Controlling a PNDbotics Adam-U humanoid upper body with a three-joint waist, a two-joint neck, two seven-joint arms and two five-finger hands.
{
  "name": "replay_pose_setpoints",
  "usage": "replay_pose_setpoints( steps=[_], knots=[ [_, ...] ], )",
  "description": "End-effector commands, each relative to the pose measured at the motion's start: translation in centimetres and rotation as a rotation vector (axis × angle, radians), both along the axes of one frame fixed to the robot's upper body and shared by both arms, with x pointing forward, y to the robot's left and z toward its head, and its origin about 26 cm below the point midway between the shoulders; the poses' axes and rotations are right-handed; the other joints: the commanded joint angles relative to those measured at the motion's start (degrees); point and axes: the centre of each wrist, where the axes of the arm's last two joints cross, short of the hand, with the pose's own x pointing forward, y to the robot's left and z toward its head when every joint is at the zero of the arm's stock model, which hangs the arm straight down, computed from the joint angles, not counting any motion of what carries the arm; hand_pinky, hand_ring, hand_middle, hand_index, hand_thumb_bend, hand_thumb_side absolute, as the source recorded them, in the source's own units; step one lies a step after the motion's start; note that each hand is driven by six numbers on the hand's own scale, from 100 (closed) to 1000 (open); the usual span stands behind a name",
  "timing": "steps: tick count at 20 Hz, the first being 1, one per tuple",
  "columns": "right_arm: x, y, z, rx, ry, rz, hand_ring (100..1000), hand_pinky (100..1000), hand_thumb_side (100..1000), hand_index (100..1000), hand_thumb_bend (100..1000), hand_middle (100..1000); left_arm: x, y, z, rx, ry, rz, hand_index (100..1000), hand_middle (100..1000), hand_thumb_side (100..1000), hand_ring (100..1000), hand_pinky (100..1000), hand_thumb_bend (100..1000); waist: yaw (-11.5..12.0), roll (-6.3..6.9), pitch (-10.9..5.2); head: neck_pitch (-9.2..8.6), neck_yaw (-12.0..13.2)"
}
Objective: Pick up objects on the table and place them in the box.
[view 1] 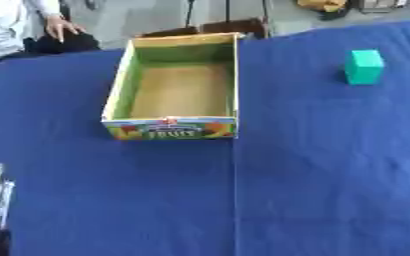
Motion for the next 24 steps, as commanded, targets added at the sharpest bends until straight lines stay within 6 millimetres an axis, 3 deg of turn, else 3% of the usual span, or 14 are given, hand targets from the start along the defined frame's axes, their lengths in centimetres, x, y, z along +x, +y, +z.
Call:
replay_pose_setpoints(
  steps=[1,7,13,20,24],
  knots=[
    [-0.5,0.0,0.8,-0.008,-0.028,0.004,634,573,954,740,100,649,-0.3,0.5,1.0,0.022,-0.04,0.015,996,913,1000,909,765,100,0.1,-0.34,-1.29,-0.16,0.2],
    [-0.5,0.0,0.9,-0.008,-0.029,0.003,632,572,954,739,100,647,-0.3,0.5,0.9,0.023,-0.04,0.016,996,913,1000,908,764,100,0.1,-0.39,-1.19,1.46,0.0],
    [-0.5,0.1,2.3,-0.017,0.006,-0.071,675,626,1000,790,100,689,-0.3,0.6,0.9,0.026,-0.033,0.018,996,913,1000,908,763,100,0.3,-0.59,-1.12,0.65,-0.6],
    [2.3,0.1,6.1,-0.224,0.316,-0.369,743,697,1000,865,373,770,-0.4,0.6,0.6,0.035,-0.021,0.015,996,913,1000,908,762,100,0.8,-1.1,-1.68,0.72,-3.0],
    [4.6,-0.2,7.3,-0.315,0.49,-0.438,759,714,1000,878,428,785,-0.4,0.5,0.5,0.039,-0.015,0.013,996,913,1000,908,762,100,1.0,-1.05,-1.94,0.63,-4.9]
  ],
)
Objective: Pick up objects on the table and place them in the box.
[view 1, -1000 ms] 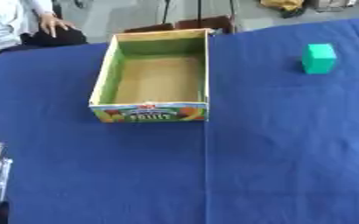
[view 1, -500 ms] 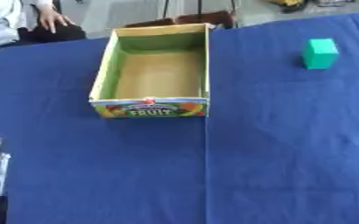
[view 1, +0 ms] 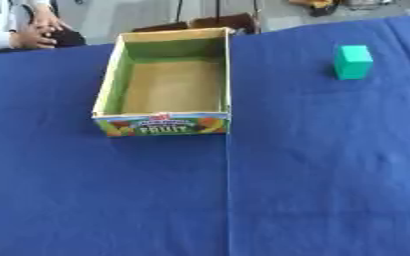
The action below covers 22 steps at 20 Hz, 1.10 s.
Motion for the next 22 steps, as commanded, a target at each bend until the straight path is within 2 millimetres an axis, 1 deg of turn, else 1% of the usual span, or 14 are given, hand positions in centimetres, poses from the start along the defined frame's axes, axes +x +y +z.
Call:
replay_pose_setpoints(
  steps=[1,7,13,18,22],
  knots=[
    [1.3,-0.9,1.4,-0.082,0.122,-0.093,766,717,1000,884,444,793,-0.3,0.3,0.7,0.028,-0.022,0.004,996,913,1000,908,762,100,0.1,-0.27,-1.72,-0.39,-1.1],
    [5.1,-1.7,2.4,-0.167,0.329,-0.205,792,732,1000,910,503,824,-0.4,0.4,0.5,0.035,-0.011,0.003,996,913,1000,908,762,100,0.1,-0.24,-2.29,-0.67,-1.4],
    [8.4,-2.1,2.5,-0.219,0.514,-0.287,814,748,995,943,565,854,-0.4,0.4,0.4,0.042,-0.003,0.004,996,913,1000,908,762,100,-0.1,-0.13,-2.86,-0.94,-1.4],
    [10.7,-2.3,2.1,-0.262,0.677,-0.344,841,771,910,970,624,881,-0.4,0.4,0.4,0.048,0.002,0.003,995,913,1000,908,762,100,-0.2,0.03,-3.12,-1.41,-1.7],
    [12.3,-2.2,1.4,-0.326,0.837,-0.398,869,786,776,989,648,904,-0.4,0.4,0.4,0.052,0.003,0.0,995,913,1000,908,762,100,-0.2,0.08,-3.16,-1.69,-1.8]
  ],
)
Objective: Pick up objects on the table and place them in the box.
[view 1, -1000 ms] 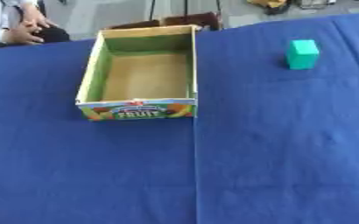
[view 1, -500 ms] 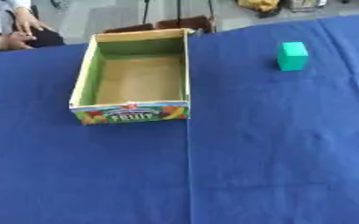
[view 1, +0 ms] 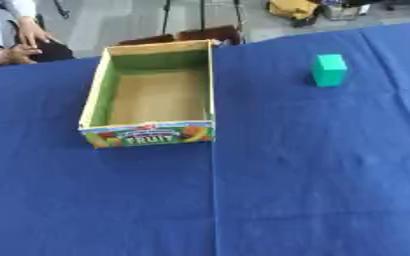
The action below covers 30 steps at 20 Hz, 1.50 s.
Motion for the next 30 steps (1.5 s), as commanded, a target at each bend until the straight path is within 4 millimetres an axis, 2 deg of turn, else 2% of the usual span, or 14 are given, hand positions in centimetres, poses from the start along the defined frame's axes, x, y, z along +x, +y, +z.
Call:
replay_pose_setpoints(
  steps=[1,3,8,13,17,23,30],
  knots=[
    [0.7,-0.1,0.7,-0.044,0.098,-0.049,878,791,744,999,648,914,-0.3,0.2,0.7,0.027,-0.024,-0.001,995,913,1000,908,761,100,0.0,-0.17,-1.71,-0.76,-0.3],
    [1.4,0.1,0.3,-0.062,0.176,-0.072,894,801,666,1000,657,927,-0.3,0.2,0.7,0.028,-0.023,-0.002,994,913,1000,908,761,100,0.1,-0.13,-1.72,-0.88,-0.4],
    [2.7,0.9,-0.7,-0.096,0.319,-0.139,891,790,493,1000,591,933,-0.3,0.1,0.7,0.029,-0.023,-0.006,993,913,1000,908,761,100,0.2,-0.07,-1.65,-1.14,-0.6],
    [3.3,0.9,-1.4,-0.11,0.421,-0.221,905,796,403,1000,603,952,-0.3,0.1,0.7,0.029,-0.021,-0.007,993,913,1000,908,760,100,0.3,-0.12,-1.48,-1.49,-0.7],
    [3.6,0.5,-1.8,-0.086,0.487,-0.28,912,801,402,1000,593,966,-0.3,0.1,0.7,0.029,-0.02,-0.008,993,913,1000,908,760,100,0.3,-0.14,-1.36,-1.77,-0.9],
    [3.7,-0.1,-2.3,-0.045,0.555,-0.331,926,812,302,1000,554,997,-0.3,0.0,0.7,0.028,-0.02,-0.008,991,913,1000,908,758,100,0.3,0.05,-1.09,-2.03,-0.9],
    [3.7,0.0,-2.3,0.015,0.598,-0.335,911,802,254,1000,523,974,-0.3,0.0,0.7,0.026,-0.019,-0.009,990,913,1000,908,757,100,0.4,0.22,-0.85,-2.2,-1.2]
  ],
)
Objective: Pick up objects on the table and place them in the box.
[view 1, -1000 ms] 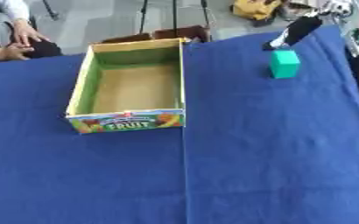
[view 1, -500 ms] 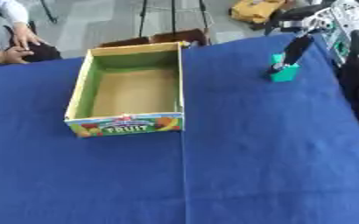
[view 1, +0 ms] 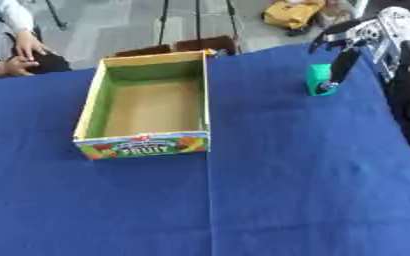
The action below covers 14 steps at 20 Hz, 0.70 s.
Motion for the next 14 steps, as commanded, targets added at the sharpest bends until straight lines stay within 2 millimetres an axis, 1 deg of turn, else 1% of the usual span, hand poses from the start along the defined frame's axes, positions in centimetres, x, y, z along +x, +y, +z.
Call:
replay_pose_setpoints(
  steps=[1,8,14],
  knots=[
    [-0.37,0.11,1.74,0.018,-0.033,-0.006,906,800,244,1000,513,968,-0.31,0.06,0.71,0.015,-0.025,-0.003,990,913,1000,908,757,100,0.1,-0.22,-0.93,-0.77,-0.4],
    [-0.2,-0.21,1.13,0.036,-0.036,-0.06,897,807,227,1000,516,972,-0.31,-0.01,0.74,0.014,-0.025,-0.007,989,912,1000,907,756,100,0.4,0.06,-0.35,-1.46,-0.9],
    [-0.26,-0.42,1.1,0.04,-0.064,-0.097,897,805,237,1000,521,975,-0.31,-0.02,0.77,0.013,-0.025,-0.008,989,912,1000,907,755,100,0.6,0.5,0.37,-2.02,-1.3]
  ],
)
